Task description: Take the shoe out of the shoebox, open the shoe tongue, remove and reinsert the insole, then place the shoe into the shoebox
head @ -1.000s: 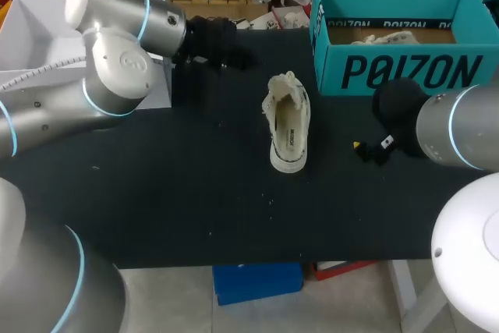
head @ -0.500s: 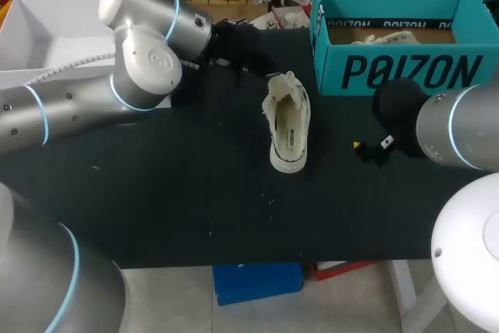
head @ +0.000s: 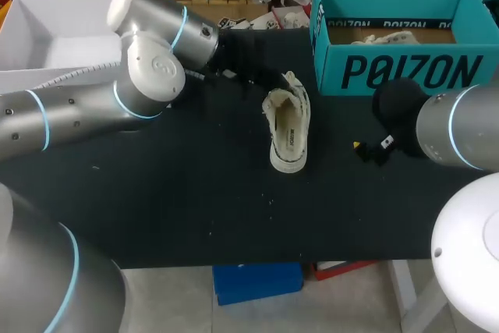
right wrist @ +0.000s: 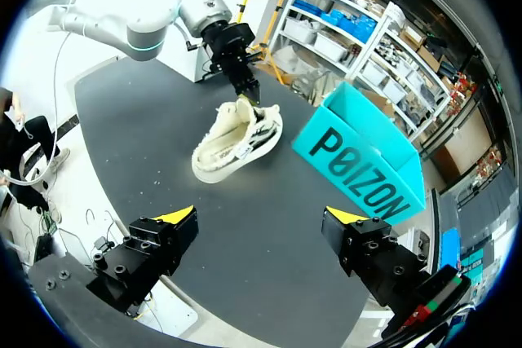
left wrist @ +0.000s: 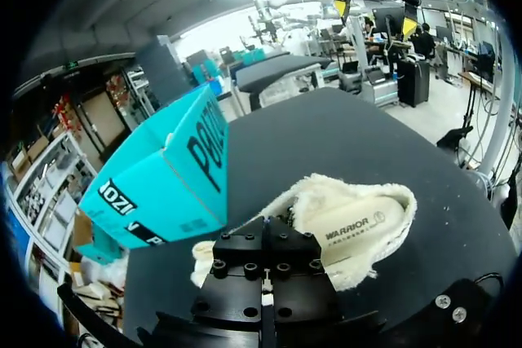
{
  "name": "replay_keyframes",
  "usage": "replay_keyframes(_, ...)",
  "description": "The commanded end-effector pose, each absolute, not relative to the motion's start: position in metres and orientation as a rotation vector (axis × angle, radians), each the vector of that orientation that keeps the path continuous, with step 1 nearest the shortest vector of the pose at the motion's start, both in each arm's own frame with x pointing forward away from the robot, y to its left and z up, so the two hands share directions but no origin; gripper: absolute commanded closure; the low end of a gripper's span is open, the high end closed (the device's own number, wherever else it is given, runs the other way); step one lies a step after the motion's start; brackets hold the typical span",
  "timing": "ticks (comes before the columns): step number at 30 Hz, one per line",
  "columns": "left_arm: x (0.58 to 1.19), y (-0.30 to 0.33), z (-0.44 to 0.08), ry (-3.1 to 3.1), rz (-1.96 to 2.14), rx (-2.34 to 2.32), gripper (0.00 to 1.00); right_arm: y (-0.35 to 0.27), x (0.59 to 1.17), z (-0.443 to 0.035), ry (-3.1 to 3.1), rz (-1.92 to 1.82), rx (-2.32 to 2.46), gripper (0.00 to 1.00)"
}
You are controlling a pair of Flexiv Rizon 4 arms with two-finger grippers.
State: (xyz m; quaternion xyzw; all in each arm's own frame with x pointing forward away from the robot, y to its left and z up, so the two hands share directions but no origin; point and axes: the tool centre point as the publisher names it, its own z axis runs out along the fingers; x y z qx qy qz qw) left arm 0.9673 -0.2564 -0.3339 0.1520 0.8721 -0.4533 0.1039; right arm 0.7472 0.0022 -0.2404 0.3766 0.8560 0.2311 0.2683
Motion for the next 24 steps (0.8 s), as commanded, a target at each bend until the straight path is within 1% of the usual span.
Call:
replay_keyframes(1, 0.949, -0.252, -0.342, 2.580, -1.355, 0.421, 1.00, 0.002, 0.747, -0.242, 2.308, 0.627, 1.016, 0.00)
replay_keyframes(5, 0.942, -0.251, -0.346, 2.586, -1.374, 0.403, 1.00, 0.002, 0.747, -0.242, 2.308, 0.627, 1.016, 0.00)
replay_keyframes(14, 0.946, -0.227, -0.336, 2.571, -1.332, 0.351, 1.00, 0.002, 0.747, -0.242, 2.308, 0.627, 1.016, 0.00)
replay_keyframes(19, 0.942, -0.232, -0.343, 2.584, -1.330, 0.363, 1.00, 0.002, 0.747, -0.242, 2.308, 0.627, 1.016, 0.00)
replay_keyframes(24, 0.948, -0.239, -0.339, 2.616, -1.255, 0.452, 1.00, 0.002, 0.747, -0.242, 2.308, 0.627, 1.016, 0.00)
